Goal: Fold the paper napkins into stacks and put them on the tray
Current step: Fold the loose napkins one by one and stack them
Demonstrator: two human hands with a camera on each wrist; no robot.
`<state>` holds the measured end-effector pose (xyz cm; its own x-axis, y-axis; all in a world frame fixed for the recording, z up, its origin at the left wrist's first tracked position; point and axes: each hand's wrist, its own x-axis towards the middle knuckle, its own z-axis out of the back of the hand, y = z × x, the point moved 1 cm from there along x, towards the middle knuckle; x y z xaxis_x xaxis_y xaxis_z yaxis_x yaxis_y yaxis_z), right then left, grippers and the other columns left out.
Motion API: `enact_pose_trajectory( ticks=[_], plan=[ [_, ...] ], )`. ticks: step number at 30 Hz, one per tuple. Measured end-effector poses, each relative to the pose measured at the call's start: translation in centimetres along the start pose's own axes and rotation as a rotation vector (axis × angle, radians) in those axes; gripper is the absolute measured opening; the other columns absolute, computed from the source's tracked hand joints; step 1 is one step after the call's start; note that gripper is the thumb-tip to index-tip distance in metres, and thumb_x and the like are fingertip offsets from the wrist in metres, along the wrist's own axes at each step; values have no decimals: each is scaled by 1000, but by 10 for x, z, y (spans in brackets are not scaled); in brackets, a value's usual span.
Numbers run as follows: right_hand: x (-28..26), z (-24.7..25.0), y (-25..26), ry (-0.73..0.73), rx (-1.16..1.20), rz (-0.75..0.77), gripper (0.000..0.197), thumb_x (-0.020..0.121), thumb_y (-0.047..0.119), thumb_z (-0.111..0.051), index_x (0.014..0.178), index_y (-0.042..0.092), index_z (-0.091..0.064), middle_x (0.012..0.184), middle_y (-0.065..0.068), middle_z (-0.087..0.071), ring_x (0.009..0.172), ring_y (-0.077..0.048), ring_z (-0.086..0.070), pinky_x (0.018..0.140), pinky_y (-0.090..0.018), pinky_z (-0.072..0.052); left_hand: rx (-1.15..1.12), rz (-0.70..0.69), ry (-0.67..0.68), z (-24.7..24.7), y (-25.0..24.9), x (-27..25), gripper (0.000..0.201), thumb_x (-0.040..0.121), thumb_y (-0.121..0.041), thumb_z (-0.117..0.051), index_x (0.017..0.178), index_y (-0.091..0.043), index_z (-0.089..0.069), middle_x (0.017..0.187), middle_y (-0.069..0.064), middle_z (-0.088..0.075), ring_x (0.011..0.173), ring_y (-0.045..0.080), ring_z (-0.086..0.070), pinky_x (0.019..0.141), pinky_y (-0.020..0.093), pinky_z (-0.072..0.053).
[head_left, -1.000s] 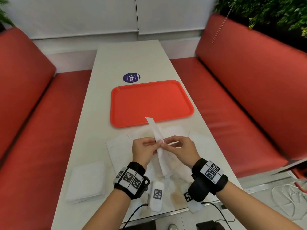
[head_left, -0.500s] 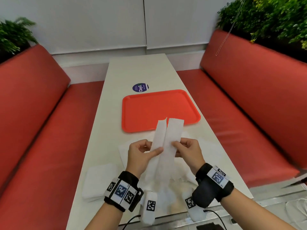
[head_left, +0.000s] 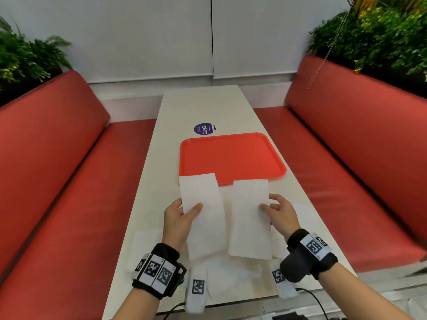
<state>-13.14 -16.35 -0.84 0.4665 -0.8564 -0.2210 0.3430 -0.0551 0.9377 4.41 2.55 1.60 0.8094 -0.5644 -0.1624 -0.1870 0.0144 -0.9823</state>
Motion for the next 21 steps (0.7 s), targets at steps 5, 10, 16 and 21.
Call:
enact_pose_trajectory(
  ticks=[5, 10, 16, 21],
  plan=[
    [-5, -9, 18, 113, -191, 148, 47, 91, 32, -67, 132, 19, -50, 114, 2, -61, 109, -20, -60, 82, -23, -44, 3, -34, 52, -1, -11, -4, 16, 86, -8, -71, 101, -4, -72, 97, 8, -77, 91, 24, -73, 75, 30, -59],
    [-24, -35, 55, 462, -48, 312, 29, 95, 32, -60, 95, 7, -74, 85, -1, -71, 78, -15, -64, 71, -26, -51, -12, -43, 133, -8, -23, -4, 21, 86, -13, -72, 102, -1, -72, 102, 14, -75, 98, 32, -71, 91, 46, -55],
    [-29, -45, 68, 381, 237, 247, 19, 92, 14, -66, 96, -2, -74, 100, -26, -72, 85, -30, -63, 77, -44, -47, 13, -30, 181, -3, -36, -3, 20, 92, -16, -65, 108, -8, -71, 99, 10, -76, 87, 24, -73, 69, 34, -57],
    [-29, -45, 67, 382, 336, 219, 28, 85, 24, -73, 95, -2, -74, 107, -37, -64, 88, -31, -55, 79, -43, -39, 18, -16, 195, 9, -36, -4, 20, 93, -7, -62, 107, 4, -69, 97, 18, -74, 75, 19, -71, 63, 23, -56]
  ],
)
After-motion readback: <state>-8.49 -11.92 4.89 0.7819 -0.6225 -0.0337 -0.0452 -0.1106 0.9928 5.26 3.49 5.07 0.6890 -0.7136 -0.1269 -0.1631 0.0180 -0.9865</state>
